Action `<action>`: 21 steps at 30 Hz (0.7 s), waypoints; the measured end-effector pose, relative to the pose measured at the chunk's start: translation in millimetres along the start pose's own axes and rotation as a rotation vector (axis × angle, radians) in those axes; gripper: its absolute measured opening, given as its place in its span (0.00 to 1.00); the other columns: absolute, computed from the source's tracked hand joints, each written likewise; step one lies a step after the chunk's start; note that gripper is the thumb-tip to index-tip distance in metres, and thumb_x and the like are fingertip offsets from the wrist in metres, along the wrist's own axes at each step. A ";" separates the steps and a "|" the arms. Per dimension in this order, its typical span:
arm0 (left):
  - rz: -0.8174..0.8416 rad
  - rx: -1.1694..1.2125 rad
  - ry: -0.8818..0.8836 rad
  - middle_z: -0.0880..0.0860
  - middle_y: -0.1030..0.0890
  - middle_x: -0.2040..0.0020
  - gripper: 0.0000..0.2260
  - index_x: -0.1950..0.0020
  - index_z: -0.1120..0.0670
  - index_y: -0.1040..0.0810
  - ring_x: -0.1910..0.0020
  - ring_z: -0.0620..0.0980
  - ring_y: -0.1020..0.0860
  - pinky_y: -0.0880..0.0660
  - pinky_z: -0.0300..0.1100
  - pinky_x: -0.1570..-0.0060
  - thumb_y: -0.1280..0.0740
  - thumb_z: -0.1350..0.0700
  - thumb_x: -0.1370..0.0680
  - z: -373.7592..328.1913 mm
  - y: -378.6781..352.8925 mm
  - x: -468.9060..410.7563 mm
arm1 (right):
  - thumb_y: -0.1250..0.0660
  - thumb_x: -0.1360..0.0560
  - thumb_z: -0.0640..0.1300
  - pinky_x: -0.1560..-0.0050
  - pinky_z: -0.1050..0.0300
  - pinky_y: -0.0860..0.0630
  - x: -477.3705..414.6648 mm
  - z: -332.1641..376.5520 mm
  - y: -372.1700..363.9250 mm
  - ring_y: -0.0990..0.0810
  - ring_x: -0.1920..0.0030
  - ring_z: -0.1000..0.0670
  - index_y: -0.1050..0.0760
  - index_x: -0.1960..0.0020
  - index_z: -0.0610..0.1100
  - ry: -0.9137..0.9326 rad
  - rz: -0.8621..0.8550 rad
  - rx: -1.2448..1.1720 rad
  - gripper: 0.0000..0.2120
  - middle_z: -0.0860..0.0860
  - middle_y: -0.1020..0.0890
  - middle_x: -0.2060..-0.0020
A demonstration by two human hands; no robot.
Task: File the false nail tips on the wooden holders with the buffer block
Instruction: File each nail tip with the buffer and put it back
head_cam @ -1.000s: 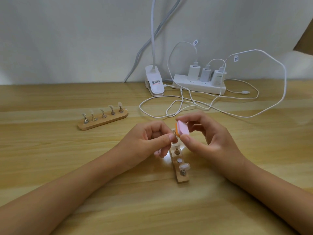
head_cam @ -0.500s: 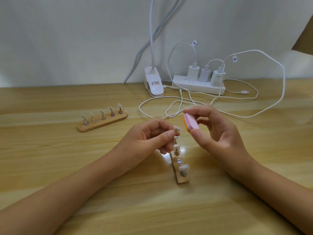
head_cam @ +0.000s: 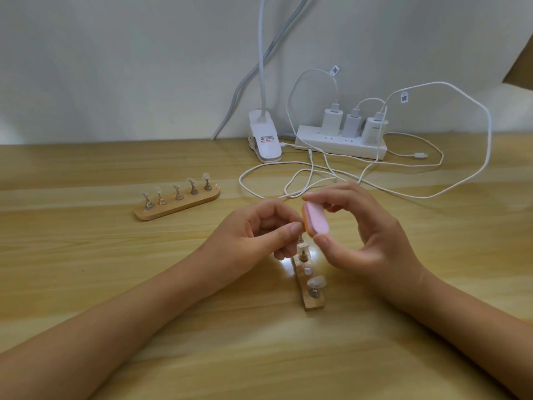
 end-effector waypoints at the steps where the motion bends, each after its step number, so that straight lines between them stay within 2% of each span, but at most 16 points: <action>1: -0.003 0.001 -0.003 0.48 0.20 0.68 0.02 0.54 0.55 0.22 0.68 0.43 0.23 0.26 0.34 0.64 0.34 0.59 0.24 0.0 0.0 0.0 | 0.32 0.29 0.46 0.44 0.49 0.26 -0.8 -1.1 1.0 0.22 0.44 0.44 0.23 0.40 0.43 -0.031 -0.014 -0.012 0.18 0.46 0.20 0.47; 3: -0.006 0.002 -0.007 0.48 0.21 0.68 0.02 0.55 0.53 0.22 0.68 0.43 0.23 0.26 0.34 0.64 0.33 0.59 0.24 -0.1 -0.5 0.4 | 0.33 0.29 0.46 0.44 0.48 0.25 -1.3 -0.8 1.2 0.22 0.44 0.43 0.23 0.40 0.42 -0.049 -0.019 -0.022 0.18 0.45 0.20 0.47; 6: 0.007 -0.018 -0.001 0.47 0.21 0.68 0.02 0.55 0.53 0.22 0.68 0.43 0.24 0.27 0.34 0.64 0.34 0.59 0.24 0.5 -0.9 0.4 | 0.33 0.29 0.43 0.45 0.51 0.25 0.8 2.2 -1.7 0.22 0.44 0.43 0.24 0.39 0.42 0.022 0.024 -0.022 0.19 0.45 0.20 0.47; 9: 0.000 -0.017 0.001 0.47 0.21 0.68 0.02 0.56 0.53 0.22 0.68 0.43 0.23 0.27 0.33 0.64 0.33 0.58 0.24 0.2 -0.1 -0.4 | 0.34 0.29 0.45 0.44 0.49 0.26 -1.7 -1.2 1.5 0.22 0.45 0.44 0.23 0.40 0.42 -0.038 -0.007 -0.015 0.19 0.45 0.20 0.47; 14: 0.007 -0.022 0.006 0.47 0.21 0.68 0.02 0.55 0.56 0.23 0.68 0.43 0.24 0.27 0.34 0.64 0.33 0.58 0.24 0.0 -0.3 0.4 | 0.33 0.28 0.44 0.45 0.54 0.26 -0.9 1.0 -1.6 0.23 0.44 0.45 0.24 0.38 0.43 0.004 0.016 -0.005 0.19 0.46 0.20 0.46; 18: -0.017 -0.015 0.009 0.47 0.21 0.69 0.03 0.56 0.56 0.23 0.68 0.43 0.24 0.26 0.34 0.64 0.33 0.57 0.24 -2.0 -0.2 0.2 | 0.31 0.28 0.47 0.44 0.49 0.26 -2.5 -2.5 2.7 0.23 0.43 0.45 0.24 0.38 0.45 -0.066 -0.002 -0.013 0.19 0.46 0.20 0.46; 21: -0.003 -0.026 0.008 0.47 0.21 0.69 0.03 0.56 0.57 0.24 0.69 0.43 0.24 0.27 0.34 0.64 0.33 0.58 0.23 -3.0 -1.1 0.4 | 0.30 0.28 0.46 0.44 0.53 0.26 0.0 0.6 -1.5 0.23 0.43 0.46 0.25 0.37 0.45 0.002 0.015 0.014 0.20 0.47 0.21 0.45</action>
Point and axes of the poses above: each hand's wrist, its own x-axis away from the middle knuckle, its own y-axis out of the back of the hand, z = x × y, the point moved 1 cm from there along -x, towards the middle knuckle
